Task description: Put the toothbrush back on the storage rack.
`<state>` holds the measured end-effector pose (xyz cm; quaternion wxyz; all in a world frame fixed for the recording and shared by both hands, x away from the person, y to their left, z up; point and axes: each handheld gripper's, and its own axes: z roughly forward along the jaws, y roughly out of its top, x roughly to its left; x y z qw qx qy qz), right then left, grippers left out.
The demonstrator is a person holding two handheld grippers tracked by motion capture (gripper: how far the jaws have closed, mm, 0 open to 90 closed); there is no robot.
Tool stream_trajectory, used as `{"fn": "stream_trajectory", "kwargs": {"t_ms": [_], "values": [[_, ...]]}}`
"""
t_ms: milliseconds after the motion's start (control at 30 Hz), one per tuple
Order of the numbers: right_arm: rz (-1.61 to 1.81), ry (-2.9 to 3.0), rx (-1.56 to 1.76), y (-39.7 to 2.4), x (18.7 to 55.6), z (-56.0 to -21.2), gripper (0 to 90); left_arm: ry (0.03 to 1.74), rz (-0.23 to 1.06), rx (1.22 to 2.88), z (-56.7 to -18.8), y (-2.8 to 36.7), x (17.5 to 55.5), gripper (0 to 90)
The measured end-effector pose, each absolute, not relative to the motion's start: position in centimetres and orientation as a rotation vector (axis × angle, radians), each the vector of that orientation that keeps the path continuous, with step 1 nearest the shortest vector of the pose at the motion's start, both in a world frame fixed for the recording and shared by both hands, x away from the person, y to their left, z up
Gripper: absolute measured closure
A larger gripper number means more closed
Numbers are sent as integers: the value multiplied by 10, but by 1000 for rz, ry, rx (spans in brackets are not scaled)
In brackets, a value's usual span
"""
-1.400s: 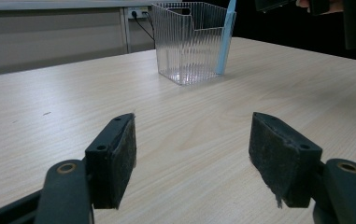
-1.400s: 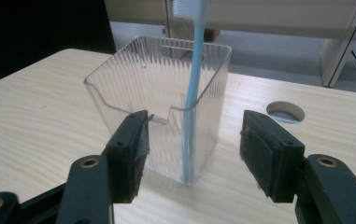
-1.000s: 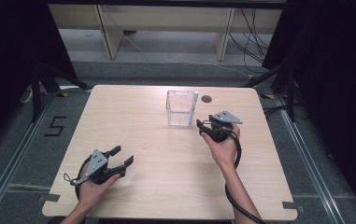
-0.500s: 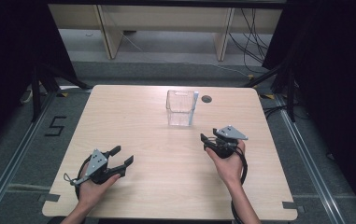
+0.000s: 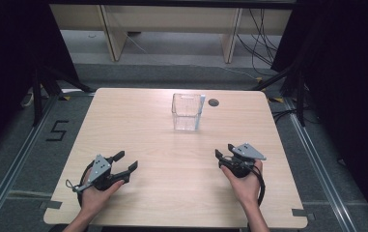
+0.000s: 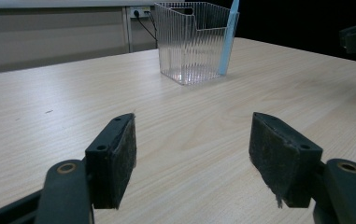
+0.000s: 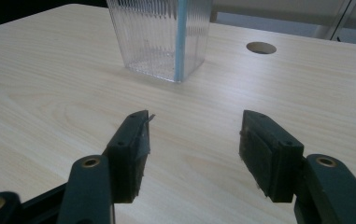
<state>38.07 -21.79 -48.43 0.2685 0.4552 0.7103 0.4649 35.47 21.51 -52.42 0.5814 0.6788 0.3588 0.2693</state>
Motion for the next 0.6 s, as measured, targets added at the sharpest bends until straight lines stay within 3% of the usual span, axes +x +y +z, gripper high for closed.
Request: {"fn": "stream_trajectory", "kwargs": {"t_ms": [600], "values": [[1234,1892,1238,-237,353,-496,437,852,628,1587,-524,216,355,320]]}}
